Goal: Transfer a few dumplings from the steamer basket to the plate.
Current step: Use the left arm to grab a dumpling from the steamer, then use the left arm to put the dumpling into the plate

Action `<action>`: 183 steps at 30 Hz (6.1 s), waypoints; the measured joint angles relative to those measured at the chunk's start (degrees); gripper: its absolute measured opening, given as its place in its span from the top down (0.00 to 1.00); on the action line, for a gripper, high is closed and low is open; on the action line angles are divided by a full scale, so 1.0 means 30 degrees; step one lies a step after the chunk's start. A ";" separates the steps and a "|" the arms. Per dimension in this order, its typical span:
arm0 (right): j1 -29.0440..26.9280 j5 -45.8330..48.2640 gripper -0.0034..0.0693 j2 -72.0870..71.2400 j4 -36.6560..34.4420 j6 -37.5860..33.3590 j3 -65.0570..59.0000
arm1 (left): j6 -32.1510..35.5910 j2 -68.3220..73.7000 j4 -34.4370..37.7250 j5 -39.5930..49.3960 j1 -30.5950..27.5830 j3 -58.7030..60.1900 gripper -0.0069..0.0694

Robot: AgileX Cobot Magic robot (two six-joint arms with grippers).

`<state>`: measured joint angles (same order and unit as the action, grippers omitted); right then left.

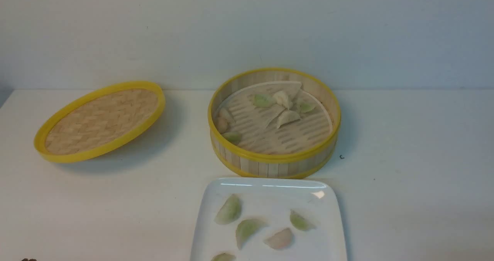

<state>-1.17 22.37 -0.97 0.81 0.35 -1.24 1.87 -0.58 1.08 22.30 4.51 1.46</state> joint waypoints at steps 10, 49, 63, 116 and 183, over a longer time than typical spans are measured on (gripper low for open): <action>0.0000 0.0000 0.97 0.0000 0.0000 0.0000 0.0000 | 0.0000 0.0000 0.0000 0.0000 0.0000 0.0000 0.92; 0.0000 0.0000 0.97 0.0000 0.0000 -0.0115 0.0000 | -0.2385 0.0000 0.4334 -0.3357 0.0000 0.0085 0.92; 0.0000 0.0006 0.97 0.0000 0.0000 -0.0115 0.0000 | -0.3478 0.0024 0.8014 -1.3089 0.0000 -0.0825 0.92; 0.0000 0.0021 0.97 0.0000 0.0062 -0.0115 0.0000 | 0.8418 3.9898 0.3707 0.9036 0.6375 -3.4312 0.73; 0.0000 -0.0644 0.97 0.0000 -0.0763 0.0002 -0.0073 | 0.6619 3.7672 0.5993 1.3394 0.9865 -3.1907 0.74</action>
<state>-1.17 20.44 -0.97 -1.48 0.35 -1.46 21.73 112.44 19.06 62.49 34.10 -94.26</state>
